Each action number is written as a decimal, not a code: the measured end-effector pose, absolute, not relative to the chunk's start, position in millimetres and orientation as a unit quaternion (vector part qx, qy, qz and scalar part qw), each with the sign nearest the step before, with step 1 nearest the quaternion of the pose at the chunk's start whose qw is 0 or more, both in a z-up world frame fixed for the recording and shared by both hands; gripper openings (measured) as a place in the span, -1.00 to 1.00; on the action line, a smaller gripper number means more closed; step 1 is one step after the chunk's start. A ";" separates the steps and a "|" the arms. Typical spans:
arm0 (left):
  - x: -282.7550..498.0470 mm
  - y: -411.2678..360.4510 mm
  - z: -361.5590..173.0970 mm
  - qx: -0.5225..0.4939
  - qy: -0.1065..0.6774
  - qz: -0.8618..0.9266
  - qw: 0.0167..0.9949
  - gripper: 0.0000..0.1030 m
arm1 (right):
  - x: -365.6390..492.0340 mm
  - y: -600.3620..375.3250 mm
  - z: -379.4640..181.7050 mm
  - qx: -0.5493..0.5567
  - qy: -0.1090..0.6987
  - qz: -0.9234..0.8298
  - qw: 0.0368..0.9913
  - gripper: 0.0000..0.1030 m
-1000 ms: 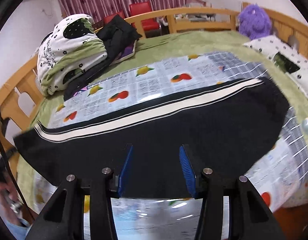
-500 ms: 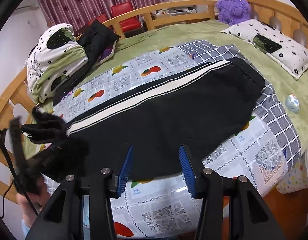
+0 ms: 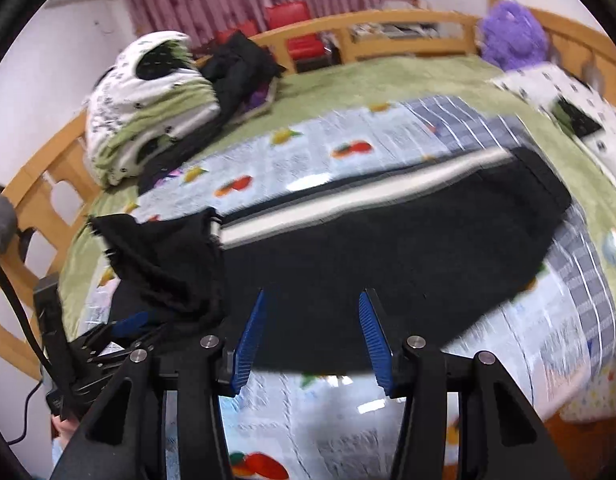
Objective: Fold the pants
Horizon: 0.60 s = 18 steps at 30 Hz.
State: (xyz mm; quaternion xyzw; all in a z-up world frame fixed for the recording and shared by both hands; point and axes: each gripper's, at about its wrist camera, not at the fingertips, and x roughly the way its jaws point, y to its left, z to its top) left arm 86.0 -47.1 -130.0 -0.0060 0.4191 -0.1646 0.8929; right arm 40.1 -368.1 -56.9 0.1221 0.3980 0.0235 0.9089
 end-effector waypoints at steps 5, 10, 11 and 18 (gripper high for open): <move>94.3 10.4 -127.9 -0.047 0.432 -0.118 0.893 0.30 | 82.2 -320.7 -59.1 0.069 0.400 0.087 0.910 0.05; 94.1 60.9 -141.9 -0.083 0.443 -0.066 0.890 0.30 | 124.7 -269.6 -94.6 0.029 0.432 0.158 0.887 0.05; 94.3 71.6 -146.4 -0.093 0.445 -0.060 0.889 0.30 | 134.2 -257.9 -106.7 0.022 0.441 0.183 0.878 0.05; 89.4 114.5 -163.0 -0.134 0.446 -0.054 0.884 0.30 | 172.1 -225.6 -178.6 0.027 0.490 0.207 0.847 0.17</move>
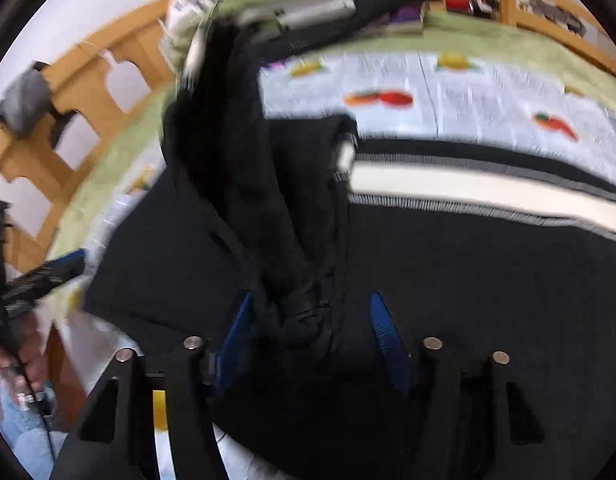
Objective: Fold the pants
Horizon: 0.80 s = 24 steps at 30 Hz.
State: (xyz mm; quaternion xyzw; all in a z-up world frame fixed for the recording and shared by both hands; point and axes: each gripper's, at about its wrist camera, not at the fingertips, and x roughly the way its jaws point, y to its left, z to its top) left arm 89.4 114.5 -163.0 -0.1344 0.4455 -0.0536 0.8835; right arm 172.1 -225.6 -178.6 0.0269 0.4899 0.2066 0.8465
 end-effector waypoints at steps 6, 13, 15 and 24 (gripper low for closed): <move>101.3 116.3 -168.5 -0.153 0.448 -0.076 0.878 0.30 | 178.0 -204.9 -191.0 0.025 0.478 0.205 0.854 -0.56; 96.3 95.1 -163.4 -0.120 0.447 -0.109 0.880 0.30 | 157.8 -259.3 -134.8 0.128 0.411 0.222 0.875 -0.73; 91.8 88.5 -165.7 -0.114 0.450 -0.123 0.877 0.30 | 147.8 -279.7 -116.6 0.144 0.389 0.219 0.883 -0.73; 74.1 55.8 -182.7 -0.088 0.472 -0.154 0.864 0.31 | 135.4 -307.2 -171.2 0.136 0.491 0.189 0.839 -0.26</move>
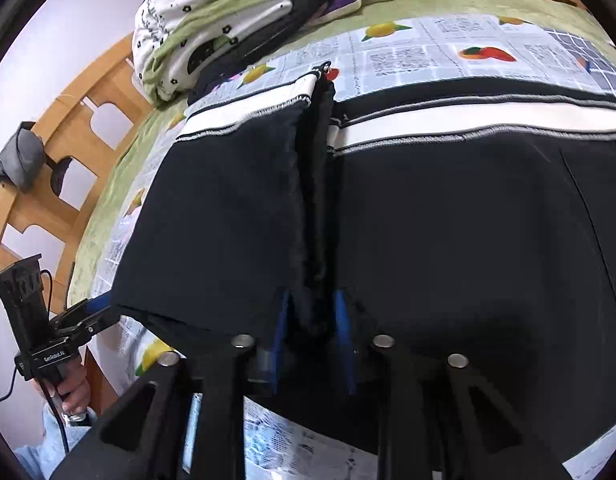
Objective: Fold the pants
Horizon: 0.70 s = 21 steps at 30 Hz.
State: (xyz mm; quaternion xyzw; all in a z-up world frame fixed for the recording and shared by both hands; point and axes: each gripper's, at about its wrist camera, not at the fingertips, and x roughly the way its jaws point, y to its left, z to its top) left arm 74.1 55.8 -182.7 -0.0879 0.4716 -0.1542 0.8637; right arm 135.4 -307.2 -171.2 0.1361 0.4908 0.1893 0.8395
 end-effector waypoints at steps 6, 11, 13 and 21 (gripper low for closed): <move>76.6 32.9 -191.0 -0.049 0.475 -0.157 0.864 0.31 | 127.5 -316.3 -171.4 0.177 0.467 0.200 0.843 -0.06; 82.6 26.1 -192.8 -0.036 0.447 -0.115 0.886 0.30 | 145.3 -295.7 -191.0 0.181 0.487 0.212 0.828 -0.06; 80.4 33.6 -190.2 -0.054 0.433 -0.109 0.893 0.30 | 151.6 -285.5 -193.7 0.171 0.479 0.209 0.835 -0.05; 81.0 26.0 -193.1 -0.053 0.431 -0.118 0.893 -0.59 | 173.2 -267.6 -183.4 0.170 0.473 0.207 0.840 -0.67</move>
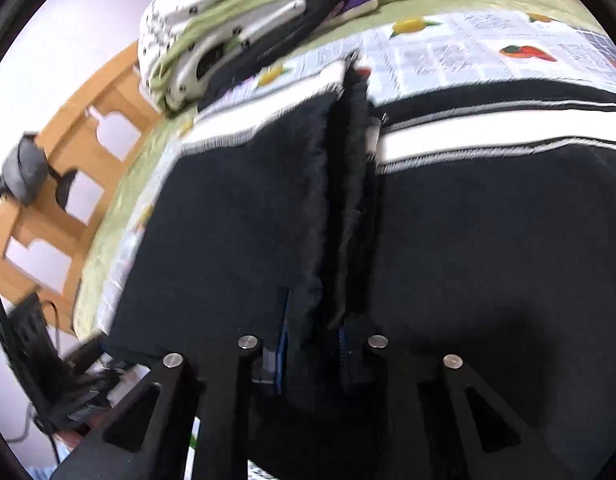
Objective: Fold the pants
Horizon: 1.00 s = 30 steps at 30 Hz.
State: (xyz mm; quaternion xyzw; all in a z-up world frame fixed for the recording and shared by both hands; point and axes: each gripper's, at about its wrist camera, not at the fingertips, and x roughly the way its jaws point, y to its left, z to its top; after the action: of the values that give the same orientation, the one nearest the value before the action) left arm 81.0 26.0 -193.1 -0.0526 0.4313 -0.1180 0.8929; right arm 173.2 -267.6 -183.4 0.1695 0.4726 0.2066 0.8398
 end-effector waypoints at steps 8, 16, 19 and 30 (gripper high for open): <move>77.7 15.3 -179.6 -0.051 0.410 -0.146 0.899 -0.64 | 117.7 -336.0 -138.2 0.245 0.395 0.216 0.858 -0.69; 67.9 24.7 -193.7 -0.011 0.453 -0.145 0.879 0.07 | 121.1 -349.3 -197.2 0.221 0.497 0.197 0.815 -0.42; 54.5 40.2 -191.9 -0.016 0.447 -0.142 0.883 0.19 | 119.2 -357.1 -176.1 0.200 0.460 0.180 0.846 -0.24; 72.8 76.0 -178.4 -0.088 0.438 -0.117 0.887 0.20 | 218.5 -342.0 -183.7 0.184 0.472 0.142 0.850 -0.04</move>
State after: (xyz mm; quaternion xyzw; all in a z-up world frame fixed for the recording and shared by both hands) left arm 72.8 76.0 -178.4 -0.0885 0.4382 -0.1168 0.8868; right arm 218.5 -342.0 -183.7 0.1837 0.4721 0.1418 0.8505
